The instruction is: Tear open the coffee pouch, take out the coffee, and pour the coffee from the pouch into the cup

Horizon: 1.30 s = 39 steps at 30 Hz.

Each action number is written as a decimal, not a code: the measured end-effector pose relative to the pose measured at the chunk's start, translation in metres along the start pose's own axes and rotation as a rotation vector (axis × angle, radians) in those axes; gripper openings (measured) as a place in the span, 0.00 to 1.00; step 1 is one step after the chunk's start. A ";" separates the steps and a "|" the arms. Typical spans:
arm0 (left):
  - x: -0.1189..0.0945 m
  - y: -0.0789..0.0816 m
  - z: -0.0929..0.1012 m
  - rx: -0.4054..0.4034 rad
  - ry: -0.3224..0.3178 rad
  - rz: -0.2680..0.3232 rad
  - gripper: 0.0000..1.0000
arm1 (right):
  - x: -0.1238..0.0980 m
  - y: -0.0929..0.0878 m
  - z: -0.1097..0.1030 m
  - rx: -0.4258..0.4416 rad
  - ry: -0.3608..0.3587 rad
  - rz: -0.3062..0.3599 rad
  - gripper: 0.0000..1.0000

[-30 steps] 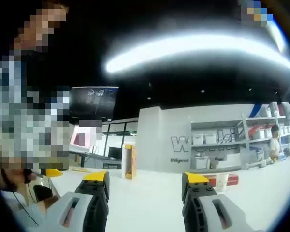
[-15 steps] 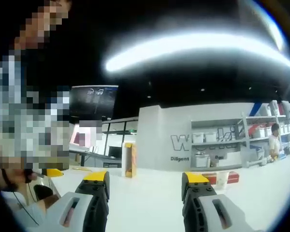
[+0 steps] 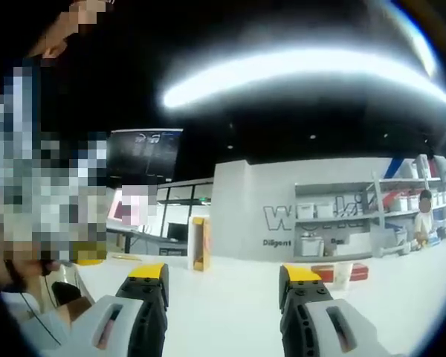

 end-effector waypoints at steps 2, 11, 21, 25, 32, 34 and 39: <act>0.000 0.003 -0.002 0.007 0.002 0.001 0.52 | 0.000 0.000 -0.001 0.000 0.000 -0.001 0.60; 0.007 0.014 -0.008 0.028 -0.002 0.009 0.52 | -0.001 0.005 -0.003 -0.004 -0.003 0.008 0.60; 0.021 0.030 -0.016 0.071 -0.006 0.023 0.52 | -0.004 0.009 0.001 -0.005 -0.011 0.014 0.60; 0.027 0.032 -0.021 0.070 -0.005 0.029 0.52 | -0.005 0.009 0.004 -0.005 -0.018 0.015 0.60; 0.035 0.032 -0.030 0.076 -0.002 0.019 0.52 | -0.004 0.009 0.003 -0.002 -0.015 0.018 0.60; 0.037 0.033 -0.034 0.072 -0.003 0.019 0.52 | -0.004 0.009 0.003 -0.002 -0.015 0.018 0.60; 0.043 0.033 -0.042 0.063 -0.003 0.015 0.52 | -0.004 0.010 0.003 -0.003 -0.017 0.024 0.60</act>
Point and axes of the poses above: the point that each gripper's makers call its tool centre point, and the gripper's own axes: x roughly forward along the fingers, z roughly to its right, y roughly out of its top, the point moved 6 cm from there along -x, roughly backward along the fingers, and after that the axes turned 4 degrees about -x, right-handed, at the moved point
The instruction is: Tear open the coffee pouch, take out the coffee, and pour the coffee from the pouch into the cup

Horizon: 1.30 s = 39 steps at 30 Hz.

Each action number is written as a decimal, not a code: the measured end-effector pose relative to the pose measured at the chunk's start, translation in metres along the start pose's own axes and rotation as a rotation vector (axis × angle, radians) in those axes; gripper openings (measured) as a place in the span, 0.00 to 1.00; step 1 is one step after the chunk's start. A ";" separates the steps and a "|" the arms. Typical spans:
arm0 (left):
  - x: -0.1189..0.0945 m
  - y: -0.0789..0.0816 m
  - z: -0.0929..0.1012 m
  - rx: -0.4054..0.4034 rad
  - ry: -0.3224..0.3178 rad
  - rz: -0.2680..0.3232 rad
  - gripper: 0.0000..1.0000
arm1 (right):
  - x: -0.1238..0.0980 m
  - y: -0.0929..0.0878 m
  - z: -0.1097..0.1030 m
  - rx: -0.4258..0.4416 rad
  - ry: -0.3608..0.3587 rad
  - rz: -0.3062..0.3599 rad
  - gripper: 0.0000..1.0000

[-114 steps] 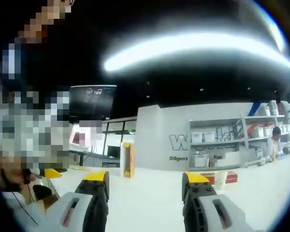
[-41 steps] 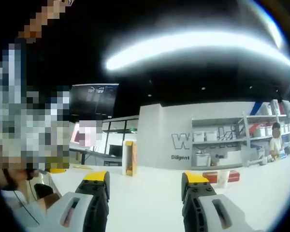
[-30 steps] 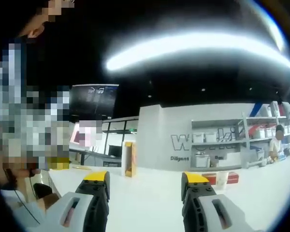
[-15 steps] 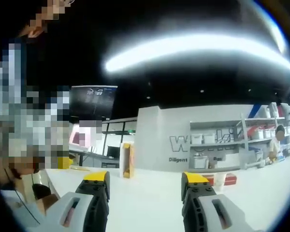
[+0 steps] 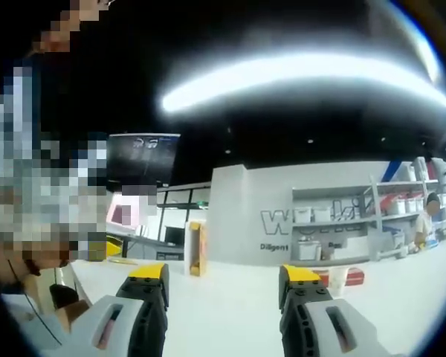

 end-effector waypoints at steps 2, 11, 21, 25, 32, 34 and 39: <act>0.002 0.001 -0.003 0.006 0.002 0.000 0.52 | 0.000 0.000 0.000 0.000 0.001 0.002 0.60; 0.016 0.004 -0.015 0.048 -0.004 -0.007 0.52 | -0.002 0.002 -0.001 0.000 0.005 0.007 0.59; 0.030 0.002 -0.031 0.060 -0.015 0.000 0.53 | -0.002 0.003 -0.003 -0.003 0.015 0.009 0.59; 0.034 0.000 -0.041 0.057 -0.009 -0.007 0.53 | -0.003 0.005 -0.002 -0.007 0.016 0.012 0.59; 0.045 0.012 -0.054 0.118 -0.011 0.046 0.52 | -0.003 0.005 -0.004 -0.009 0.021 0.008 0.59; 0.050 0.013 -0.059 0.120 -0.009 0.041 0.52 | -0.003 0.007 -0.004 -0.012 0.020 0.013 0.59; 0.060 0.012 -0.066 0.123 -0.007 0.026 0.52 | -0.003 0.008 -0.003 -0.012 0.017 0.014 0.59</act>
Point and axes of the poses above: the point that each gripper's makers call its tool centre point, and the gripper's own axes: x roughly forward along the fingers, z roughly to its right, y roughly out of its top, the point moved 6 cm from there along -x, roughly backward along the fingers, and after that the axes turned 4 degrees about -x, right-handed, at the moved point
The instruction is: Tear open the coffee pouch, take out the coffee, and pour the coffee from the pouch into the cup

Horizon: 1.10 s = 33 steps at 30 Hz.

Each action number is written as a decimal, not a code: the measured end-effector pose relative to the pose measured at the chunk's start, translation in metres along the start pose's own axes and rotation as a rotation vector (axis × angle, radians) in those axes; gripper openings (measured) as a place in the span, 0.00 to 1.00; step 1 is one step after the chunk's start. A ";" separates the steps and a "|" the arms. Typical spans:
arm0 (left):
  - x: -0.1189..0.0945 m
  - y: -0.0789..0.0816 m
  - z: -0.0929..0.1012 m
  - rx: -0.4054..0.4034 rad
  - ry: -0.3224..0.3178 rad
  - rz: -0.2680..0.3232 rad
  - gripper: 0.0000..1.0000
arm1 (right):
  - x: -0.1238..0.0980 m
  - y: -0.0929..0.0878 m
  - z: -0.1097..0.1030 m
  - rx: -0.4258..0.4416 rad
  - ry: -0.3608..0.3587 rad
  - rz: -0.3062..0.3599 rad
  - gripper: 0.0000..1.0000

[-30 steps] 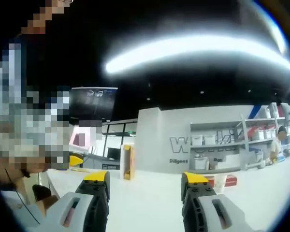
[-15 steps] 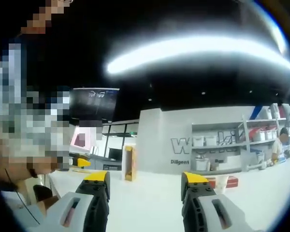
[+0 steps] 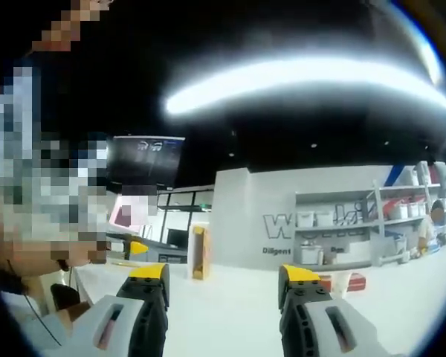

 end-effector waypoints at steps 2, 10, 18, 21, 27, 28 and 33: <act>0.003 -0.002 -0.003 -0.007 0.003 -0.008 0.52 | 0.000 0.000 0.000 0.001 0.001 -0.001 0.59; 0.013 -0.006 -0.015 -0.052 0.014 -0.017 0.52 | -0.001 0.004 0.002 -0.002 0.000 0.006 0.59; 0.025 -0.011 -0.034 -0.108 0.028 -0.028 0.52 | -0.002 0.005 0.002 -0.001 -0.001 0.011 0.59; 0.031 -0.013 -0.038 -0.104 0.030 -0.033 0.52 | -0.002 0.006 0.002 -0.003 -0.002 0.014 0.59; 0.042 -0.022 -0.045 -0.088 0.057 -0.041 0.51 | -0.001 0.007 0.001 -0.004 -0.001 0.017 0.59; 0.044 -0.023 -0.046 -0.085 0.061 -0.046 0.51 | -0.002 0.008 0.001 -0.004 -0.002 0.018 0.59; 0.052 -0.026 -0.051 -0.081 0.068 -0.061 0.51 | -0.002 0.007 0.002 -0.002 -0.003 0.019 0.59</act>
Point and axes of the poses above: the point that each gripper's makers call its tool centre point, and the gripper's own axes: x roughly forward along the fingers, z roughly to its right, y roughly out of its top, the point moved 6 cm from there along -x, roughly backward along the fingers, and after that the axes turned 4 degrees about -x, right-handed, at the moved point
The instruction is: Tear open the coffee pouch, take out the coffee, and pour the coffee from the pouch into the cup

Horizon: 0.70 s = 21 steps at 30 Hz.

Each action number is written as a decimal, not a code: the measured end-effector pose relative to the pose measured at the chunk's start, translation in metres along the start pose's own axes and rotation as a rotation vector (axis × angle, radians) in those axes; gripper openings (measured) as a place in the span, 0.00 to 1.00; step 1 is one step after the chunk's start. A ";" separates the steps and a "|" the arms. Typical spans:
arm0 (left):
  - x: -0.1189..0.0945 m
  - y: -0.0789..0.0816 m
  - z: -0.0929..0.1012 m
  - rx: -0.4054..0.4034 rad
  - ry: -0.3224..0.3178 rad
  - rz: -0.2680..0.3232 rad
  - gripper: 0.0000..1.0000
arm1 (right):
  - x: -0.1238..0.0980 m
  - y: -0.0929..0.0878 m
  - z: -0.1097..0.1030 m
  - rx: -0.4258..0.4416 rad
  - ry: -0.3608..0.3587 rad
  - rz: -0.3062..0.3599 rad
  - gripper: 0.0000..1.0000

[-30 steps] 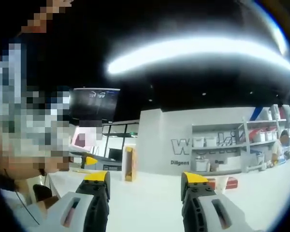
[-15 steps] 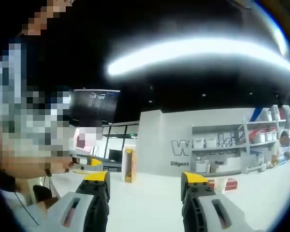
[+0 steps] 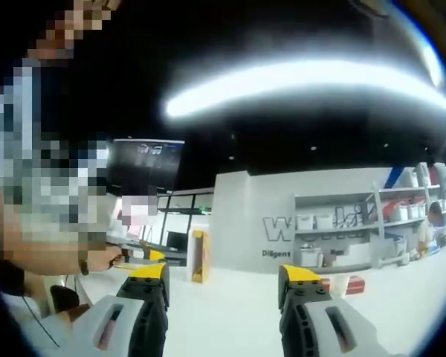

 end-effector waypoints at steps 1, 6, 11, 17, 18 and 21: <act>0.002 0.000 -0.001 0.003 0.002 0.000 0.51 | 0.000 0.000 0.000 0.001 0.000 -0.001 0.59; 0.011 0.000 -0.008 0.007 0.021 0.004 0.47 | 0.000 -0.001 0.003 0.004 -0.001 0.000 0.59; 0.023 -0.002 -0.014 -0.018 0.039 0.006 0.47 | 0.000 -0.001 0.003 0.003 -0.002 -0.003 0.59; 0.039 -0.006 -0.019 -0.050 0.051 -0.007 0.47 | 0.001 0.001 0.001 0.002 0.000 0.004 0.59; 0.042 -0.006 -0.021 -0.051 0.054 -0.008 0.47 | 0.001 0.001 0.000 0.004 0.002 0.002 0.59; 0.046 -0.005 -0.024 -0.060 0.058 -0.004 0.47 | 0.001 0.000 -0.001 0.001 0.005 -0.003 0.59</act>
Point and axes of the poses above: the point that each gripper's makers call its tool centre point, and the gripper's own axes: x roughly forward along the fingers, z roughly to its right, y roughly out of its top, the point moved 6 cm from there along -x, roughly backward along the fingers, and after that the axes turned 4 degrees about -x, right-handed, at the moved point
